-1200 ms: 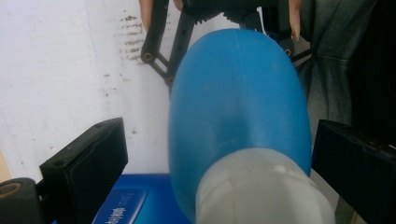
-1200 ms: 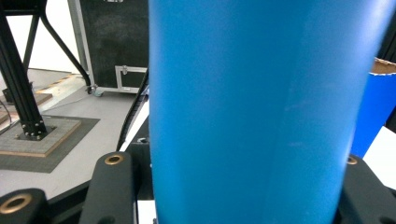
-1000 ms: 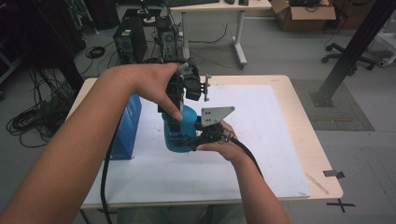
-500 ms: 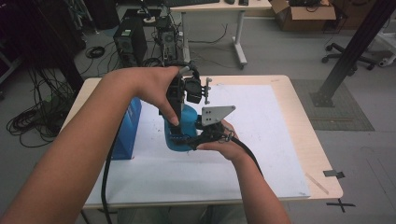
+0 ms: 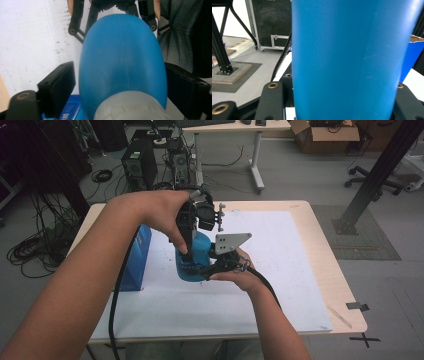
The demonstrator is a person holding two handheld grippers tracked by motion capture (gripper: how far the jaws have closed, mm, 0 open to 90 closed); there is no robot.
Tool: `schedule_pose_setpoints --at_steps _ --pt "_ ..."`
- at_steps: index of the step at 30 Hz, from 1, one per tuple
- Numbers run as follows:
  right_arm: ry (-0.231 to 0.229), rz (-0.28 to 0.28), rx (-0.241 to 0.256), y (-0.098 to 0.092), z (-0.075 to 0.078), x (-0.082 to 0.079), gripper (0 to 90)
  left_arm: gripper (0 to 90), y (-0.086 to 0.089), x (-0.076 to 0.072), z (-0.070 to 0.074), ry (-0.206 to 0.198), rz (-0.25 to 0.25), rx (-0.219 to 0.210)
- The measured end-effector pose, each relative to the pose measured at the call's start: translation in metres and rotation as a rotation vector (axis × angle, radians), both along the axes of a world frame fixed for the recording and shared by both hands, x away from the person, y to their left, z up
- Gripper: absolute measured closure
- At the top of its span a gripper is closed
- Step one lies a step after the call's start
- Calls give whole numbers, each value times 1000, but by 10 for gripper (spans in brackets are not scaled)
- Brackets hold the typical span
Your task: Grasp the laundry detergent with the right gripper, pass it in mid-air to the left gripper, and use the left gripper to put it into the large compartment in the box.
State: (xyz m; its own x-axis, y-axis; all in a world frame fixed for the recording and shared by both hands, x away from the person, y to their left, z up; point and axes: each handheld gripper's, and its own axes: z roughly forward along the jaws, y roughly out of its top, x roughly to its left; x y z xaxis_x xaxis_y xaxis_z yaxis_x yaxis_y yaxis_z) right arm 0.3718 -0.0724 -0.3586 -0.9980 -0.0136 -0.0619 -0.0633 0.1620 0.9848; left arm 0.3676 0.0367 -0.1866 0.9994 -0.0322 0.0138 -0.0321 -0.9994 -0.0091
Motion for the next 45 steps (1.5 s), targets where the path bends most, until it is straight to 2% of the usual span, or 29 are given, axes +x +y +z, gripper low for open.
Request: schedule_pose_setpoints --at_steps 4,5,12,28,36,39,45 --pt "-2 0 -2 0 1 0 445 181 -1 -1 -1 -3 -2 4" --pt "-2 -1 0 0 1 0 445 211 -1 -1 -1 -3 -4 6" --pt "-6 1 -2 1 3 -1 445 247 0 -2 0 11 -7 6" --pt "-9 -2 1 2 3 -1 445 330 0 -4 0 8 -20 3" --pt "-7 -1 -1 3 4 -2 445 356 0 -4 0 -5 -29 13" --pt "-6 -2 0 3 4 -2 445 371 0 -5 0 -24 -29 15" --pt "-6 -4 2 4 4 -1 445 382 0 -5 0 -33 -18 24"
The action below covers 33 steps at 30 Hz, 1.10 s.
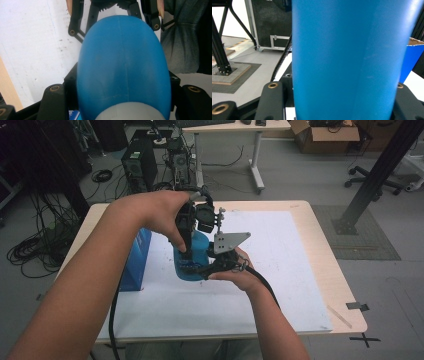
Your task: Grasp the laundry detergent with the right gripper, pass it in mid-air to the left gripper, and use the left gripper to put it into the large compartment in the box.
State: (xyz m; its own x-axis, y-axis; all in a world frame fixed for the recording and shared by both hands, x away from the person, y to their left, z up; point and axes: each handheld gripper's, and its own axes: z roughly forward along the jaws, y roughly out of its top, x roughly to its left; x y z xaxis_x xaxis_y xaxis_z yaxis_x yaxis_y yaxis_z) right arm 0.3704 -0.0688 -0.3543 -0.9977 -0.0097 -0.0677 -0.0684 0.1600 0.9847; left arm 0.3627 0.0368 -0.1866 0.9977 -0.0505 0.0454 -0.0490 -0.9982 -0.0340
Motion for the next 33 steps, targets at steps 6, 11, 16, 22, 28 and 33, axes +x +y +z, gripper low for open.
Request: schedule_pose_setpoints --at_steps 6,11,16,22,28,33 --pt "-4 1 -6 1 0 0 445 389 -2 -2 -1 -12 34 23" --pt "-5 8 -11 2 -1 0 443 392 -3 -3 -3 -20 50 39" --pt "-5 13 -9 1 -2 1 441 392 -3 -4 -3 -23 51 31" --pt "-9 14 -3 1 -2 1 432 392 -3 -4 -3 -25 53 24" --pt "-8 12 2 0 -3 1 410 392 -4 -3 -3 -21 44 26" --pt "18 -19 1 -2 -5 2 263 392 -4 -2 -2 -16 42 33"
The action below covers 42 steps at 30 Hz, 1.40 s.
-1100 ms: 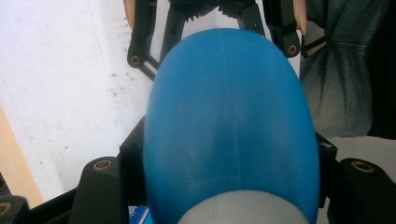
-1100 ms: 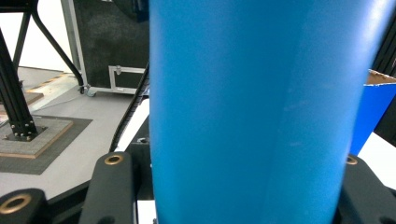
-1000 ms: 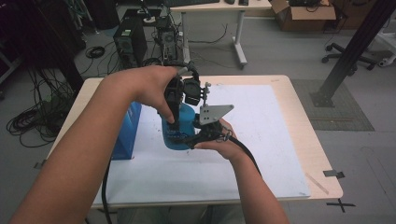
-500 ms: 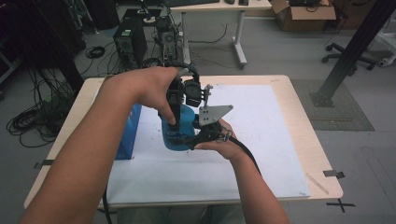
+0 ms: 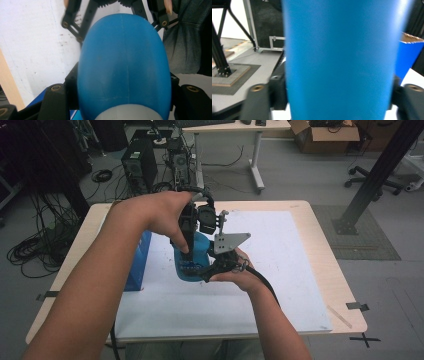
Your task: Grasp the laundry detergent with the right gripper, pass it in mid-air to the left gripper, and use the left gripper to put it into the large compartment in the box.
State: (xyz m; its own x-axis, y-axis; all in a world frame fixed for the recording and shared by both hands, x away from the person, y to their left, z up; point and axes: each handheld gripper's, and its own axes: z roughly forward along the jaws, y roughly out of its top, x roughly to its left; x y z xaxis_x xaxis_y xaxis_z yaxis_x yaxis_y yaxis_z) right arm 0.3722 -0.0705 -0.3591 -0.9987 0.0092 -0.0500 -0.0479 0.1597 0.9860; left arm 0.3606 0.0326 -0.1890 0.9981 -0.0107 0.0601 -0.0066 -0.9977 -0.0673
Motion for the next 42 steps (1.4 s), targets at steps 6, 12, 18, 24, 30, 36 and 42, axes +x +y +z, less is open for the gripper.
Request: schedule_pose_setpoints --at_steps 6,12,18,24,30,36,42 --pt "12 -31 -22 -4 -3 0 167 391 1 2 0 1 5 -3" --pt "13 -52 -35 -6 0 -1 124 392 1 4 -1 -2 7 -5" --pt "14 -63 -81 -6 1 -2 41 391 1 6 -2 -5 15 3" --pt "-11 -83 -171 -14 11 -4 1 390 3 7 -2 -8 26 9" --pt "-69 -98 -285 -30 25 -3 2 390 7 7 0 -15 24 8" --pt "-88 -129 -390 -53 39 -3 3 390 10 9 5 9 60 -14" --pt "-109 -150 -489 -76 48 -6 6 389 9 12 6 1 116 -7"
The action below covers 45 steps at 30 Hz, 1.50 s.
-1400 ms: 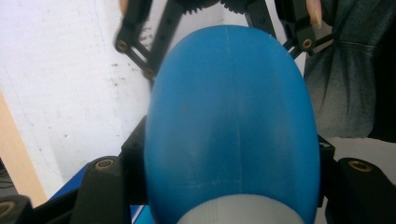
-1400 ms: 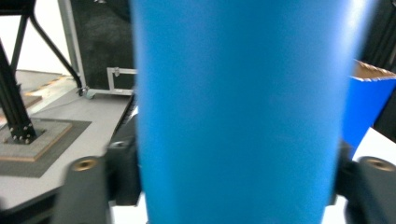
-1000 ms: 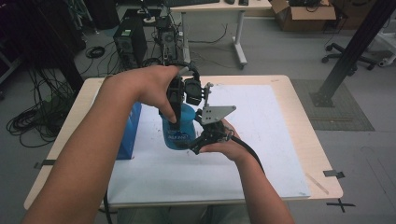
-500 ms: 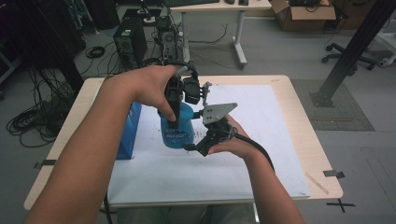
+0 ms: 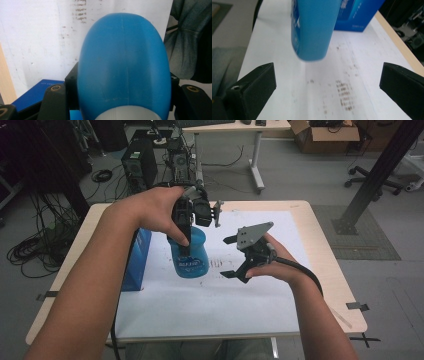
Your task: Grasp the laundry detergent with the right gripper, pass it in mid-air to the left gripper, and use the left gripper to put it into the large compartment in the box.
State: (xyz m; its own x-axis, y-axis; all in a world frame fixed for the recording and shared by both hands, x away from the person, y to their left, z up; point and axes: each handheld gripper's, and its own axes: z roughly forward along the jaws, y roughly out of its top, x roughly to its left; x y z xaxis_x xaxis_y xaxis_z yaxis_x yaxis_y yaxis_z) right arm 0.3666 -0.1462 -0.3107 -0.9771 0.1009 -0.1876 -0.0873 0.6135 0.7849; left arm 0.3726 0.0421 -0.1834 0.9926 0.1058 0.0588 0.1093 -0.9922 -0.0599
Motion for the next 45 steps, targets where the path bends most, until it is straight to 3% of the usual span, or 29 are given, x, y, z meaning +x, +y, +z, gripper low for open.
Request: schedule_pose_setpoints --at_steps 3,7,12,18,22,29,33,41,45 --pt "-10 -8 -48 -8 4 -1 9 389 -1 1 -2 -6 26 13" --pt "-18 -24 -88 -18 9 -3 10 389 -4 1 -2 16 38 71" --pt "-22 -34 -110 -27 14 -4 11 388 -6 -2 0 1 70 74" --pt "-29 -32 -132 -30 18 -6 12 388 -4 4 6 -51 251 28" --pt "-32 -34 -153 -31 20 -6 13 388 -1 6 9 -85 330 21" --pt "-32 -32 -208 -34 27 -6 17 388 14 19 18 -61 578 -50" --pt "-3 -2 -283 -36 33 -4 18 388 21 22 21 -66 633 -60" --pt "13 -2 -370 -39 39 0 21 389 39 29 31 -73 749 -113" --pt "30 -1 -440 -40 39 5 25 389 47 31 36 -72 794 -127"
